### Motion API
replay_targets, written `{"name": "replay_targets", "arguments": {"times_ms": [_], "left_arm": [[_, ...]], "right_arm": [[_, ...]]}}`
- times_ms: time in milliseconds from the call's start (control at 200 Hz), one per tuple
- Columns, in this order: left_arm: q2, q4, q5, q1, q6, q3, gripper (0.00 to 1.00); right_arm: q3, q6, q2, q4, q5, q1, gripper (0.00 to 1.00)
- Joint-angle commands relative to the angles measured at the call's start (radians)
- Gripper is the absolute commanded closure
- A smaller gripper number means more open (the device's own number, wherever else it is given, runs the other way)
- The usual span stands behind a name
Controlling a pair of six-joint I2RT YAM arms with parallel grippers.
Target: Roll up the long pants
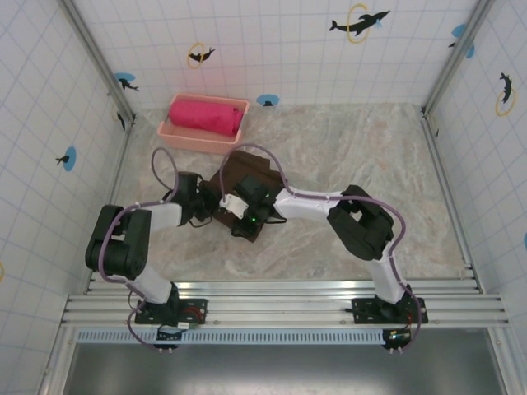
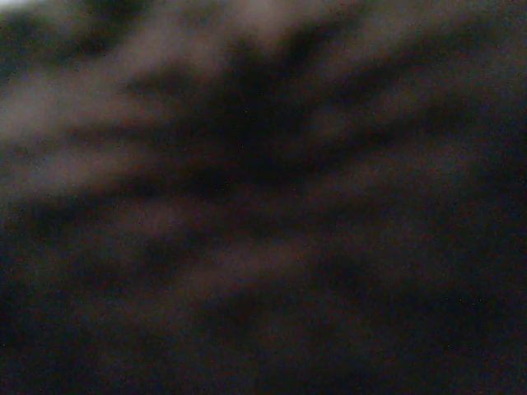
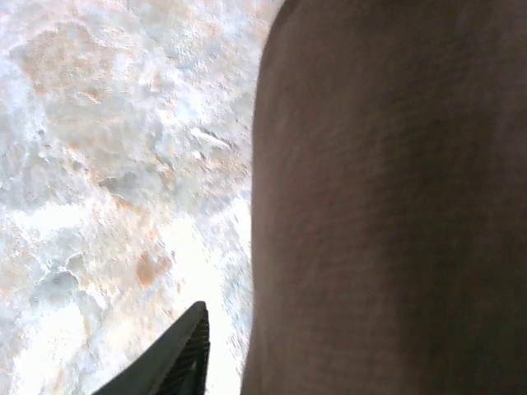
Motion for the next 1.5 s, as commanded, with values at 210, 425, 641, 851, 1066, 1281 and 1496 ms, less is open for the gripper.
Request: {"name": "replay_targets", "arguments": {"times_ms": [210, 425, 641, 851, 1066, 1281, 1496], "left_arm": [[0.251, -0.923, -0.163, -0.05, 0.082, 0.25, 1.0], [0.346, -1.261, -0.287, -0.135, 0.034, 0.516, 1.0], [0.44, -1.441, -0.314, -0.199, -0.058, 0.631, 1.0], [0.458, -1.475, -0.326, -0.243, -0.141, 0.662, 1.0], [0.457, -1.458, -0.321, -0.263, -0.212, 0.644, 1.0], [0.429, -1.391, -0.313, -0.263, -0.265, 0.566, 1.0], [0.433, -1.328, -0.301, -0.263, -0.283, 0.569, 1.0]], "right_arm": [[-0.107, 0.054, -0.215, -0.373, 0.34, -0.014, 0.21], [-0.071, 0.087, -0.286, -0.37, 0.437, -0.009, 0.19], [-0.023, 0.142, -0.291, -0.337, 0.589, 0.064, 0.18], [0.067, 0.165, -0.252, -0.339, 0.758, 0.212, 0.13], [0.161, 0.191, -0.226, -0.409, 0.839, 0.344, 0.11], [0.168, 0.231, -0.194, -0.416, 0.858, 0.459, 0.1], [0.173, 0.244, -0.116, -0.398, 0.871, 0.54, 0.1]]}}
